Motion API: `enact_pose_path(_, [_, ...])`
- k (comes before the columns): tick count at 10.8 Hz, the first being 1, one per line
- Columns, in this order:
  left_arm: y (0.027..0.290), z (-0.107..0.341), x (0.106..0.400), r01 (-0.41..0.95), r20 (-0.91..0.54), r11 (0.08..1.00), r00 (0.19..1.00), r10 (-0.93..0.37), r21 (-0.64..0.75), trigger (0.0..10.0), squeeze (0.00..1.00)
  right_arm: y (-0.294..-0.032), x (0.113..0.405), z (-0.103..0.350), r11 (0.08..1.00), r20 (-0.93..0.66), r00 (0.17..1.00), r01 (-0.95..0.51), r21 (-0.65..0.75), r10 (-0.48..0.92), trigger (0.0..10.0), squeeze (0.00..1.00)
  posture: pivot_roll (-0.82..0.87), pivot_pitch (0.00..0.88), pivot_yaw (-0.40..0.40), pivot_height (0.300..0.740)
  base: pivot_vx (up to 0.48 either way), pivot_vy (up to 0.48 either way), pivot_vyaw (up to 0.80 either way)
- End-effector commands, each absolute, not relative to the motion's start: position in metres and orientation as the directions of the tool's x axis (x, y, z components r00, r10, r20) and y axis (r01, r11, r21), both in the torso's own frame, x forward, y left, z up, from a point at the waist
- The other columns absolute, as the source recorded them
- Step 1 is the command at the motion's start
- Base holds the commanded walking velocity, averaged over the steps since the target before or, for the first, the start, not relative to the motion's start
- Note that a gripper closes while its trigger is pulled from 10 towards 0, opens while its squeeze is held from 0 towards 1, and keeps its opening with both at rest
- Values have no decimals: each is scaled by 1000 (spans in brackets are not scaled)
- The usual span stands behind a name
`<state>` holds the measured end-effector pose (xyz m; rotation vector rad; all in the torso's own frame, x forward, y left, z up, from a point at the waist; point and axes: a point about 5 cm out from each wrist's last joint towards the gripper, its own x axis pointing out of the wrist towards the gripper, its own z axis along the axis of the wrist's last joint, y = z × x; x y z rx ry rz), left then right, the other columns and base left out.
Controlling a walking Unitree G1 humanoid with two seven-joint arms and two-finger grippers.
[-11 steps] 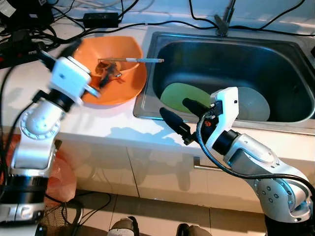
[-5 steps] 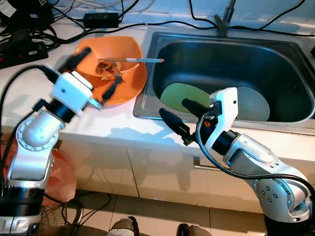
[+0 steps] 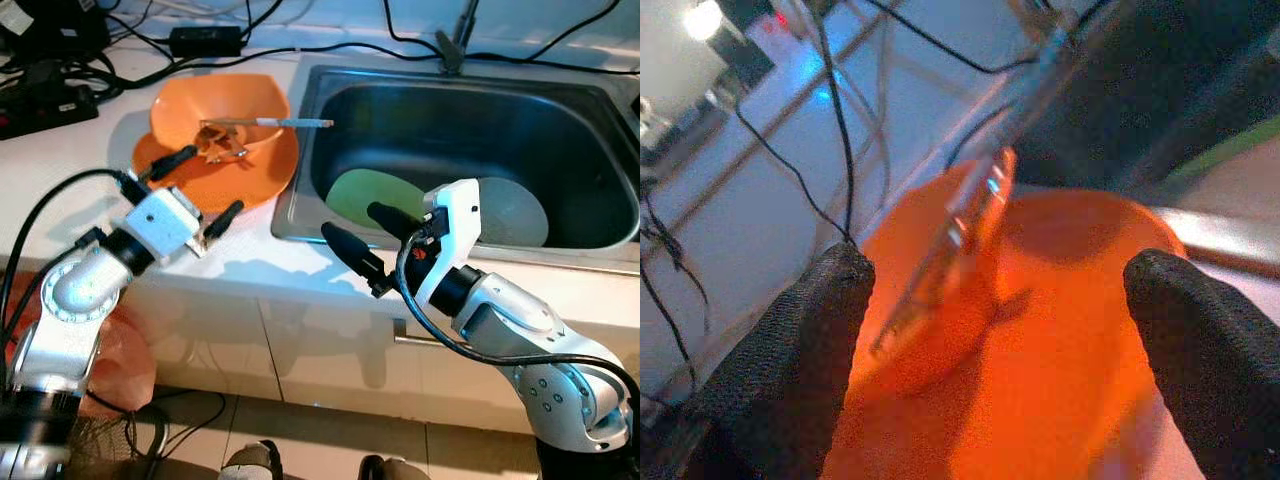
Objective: Kitchen organization
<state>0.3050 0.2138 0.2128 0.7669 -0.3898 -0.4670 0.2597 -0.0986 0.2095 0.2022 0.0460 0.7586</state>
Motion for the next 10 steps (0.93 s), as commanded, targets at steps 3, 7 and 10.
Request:
enact_pose_path(3, [208,219,311,237,200,631,817,-541,739,10000,0,-95,255,212,686,37,700,-707,173,713,10000,0,89,146,16,740,0,0,0])
enact_pose_path(7, [206,214,316,264,192,639,811,-552,723,0,0,-97,256,212,691,39,707,-701,178,706,10000,0,82,145,18,740,0,0,0])
enact_pose_path(10, [207,213,316,270,189,638,809,-556,721,0,0,-96,256,212,692,39,707,-700,178,706,10000,0,85,146,19,740,0,0,0])
